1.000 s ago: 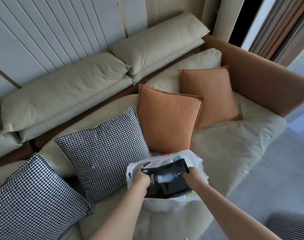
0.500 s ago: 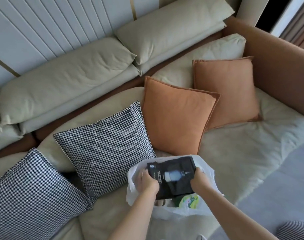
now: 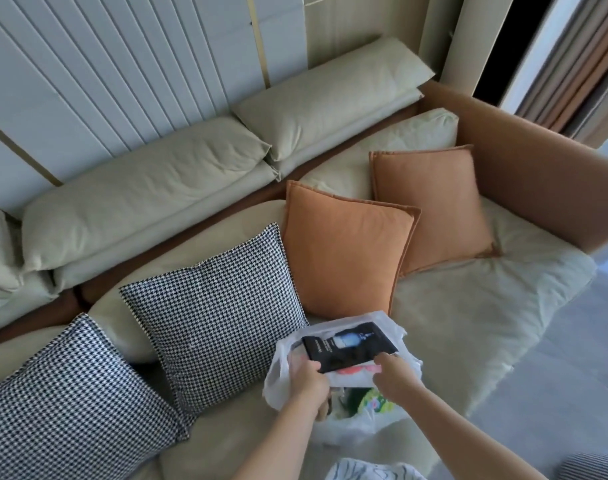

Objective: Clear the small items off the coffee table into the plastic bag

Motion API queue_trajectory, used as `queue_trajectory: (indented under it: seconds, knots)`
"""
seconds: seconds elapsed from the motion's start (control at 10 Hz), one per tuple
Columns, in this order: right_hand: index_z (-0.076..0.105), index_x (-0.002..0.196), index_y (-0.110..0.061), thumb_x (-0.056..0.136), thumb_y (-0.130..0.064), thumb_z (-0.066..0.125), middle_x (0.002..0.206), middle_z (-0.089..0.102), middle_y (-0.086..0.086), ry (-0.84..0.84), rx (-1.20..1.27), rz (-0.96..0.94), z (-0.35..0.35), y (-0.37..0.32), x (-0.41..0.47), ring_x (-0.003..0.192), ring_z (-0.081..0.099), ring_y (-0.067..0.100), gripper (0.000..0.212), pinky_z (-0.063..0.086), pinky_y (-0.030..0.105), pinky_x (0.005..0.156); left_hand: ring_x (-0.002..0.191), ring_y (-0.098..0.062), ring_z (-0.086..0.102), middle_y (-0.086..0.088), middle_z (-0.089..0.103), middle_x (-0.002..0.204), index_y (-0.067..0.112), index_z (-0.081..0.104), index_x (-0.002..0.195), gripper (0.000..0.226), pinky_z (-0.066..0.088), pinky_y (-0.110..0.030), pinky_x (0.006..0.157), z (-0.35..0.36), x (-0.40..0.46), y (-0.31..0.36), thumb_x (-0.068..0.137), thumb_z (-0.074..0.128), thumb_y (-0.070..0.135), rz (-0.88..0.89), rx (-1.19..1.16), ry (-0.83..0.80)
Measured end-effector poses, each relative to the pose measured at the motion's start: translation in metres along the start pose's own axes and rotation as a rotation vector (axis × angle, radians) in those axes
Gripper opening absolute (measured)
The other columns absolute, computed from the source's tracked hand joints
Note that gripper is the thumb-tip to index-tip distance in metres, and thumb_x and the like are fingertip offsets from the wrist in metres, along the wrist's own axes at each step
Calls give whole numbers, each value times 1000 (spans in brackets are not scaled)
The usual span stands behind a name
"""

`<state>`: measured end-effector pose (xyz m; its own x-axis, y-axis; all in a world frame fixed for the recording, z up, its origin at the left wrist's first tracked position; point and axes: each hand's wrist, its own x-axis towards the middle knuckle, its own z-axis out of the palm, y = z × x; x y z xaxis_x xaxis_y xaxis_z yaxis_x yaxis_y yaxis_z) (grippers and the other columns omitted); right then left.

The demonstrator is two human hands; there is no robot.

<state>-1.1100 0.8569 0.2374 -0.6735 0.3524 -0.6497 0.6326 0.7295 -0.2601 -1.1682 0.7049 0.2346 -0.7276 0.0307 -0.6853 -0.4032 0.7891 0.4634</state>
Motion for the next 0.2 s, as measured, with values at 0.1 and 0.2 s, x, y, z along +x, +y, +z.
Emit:
queue_trajectory:
  seconds: [0.1, 0.2]
  knots:
    - [52, 120, -17, 87, -13, 42, 117, 57, 4, 39, 55, -32, -6, -1, -19, 104, 56, 24, 35, 48, 29, 87, 107, -15, 49, 0, 44, 132, 18, 49, 136, 43, 47, -18, 85, -9, -25, 10, 93, 47, 11, 108, 55, -48]
    - [51, 122, -18, 91, -19, 41, 122, 56, 4, 127, 36, -77, -18, -8, -39, 108, 55, 25, 33, 46, 29, 89, 121, -23, 45, -6, 49, 132, 24, 53, 131, 42, 45, -30, 100, -18, -45, 23, 91, 46, 15, 231, 113, -55]
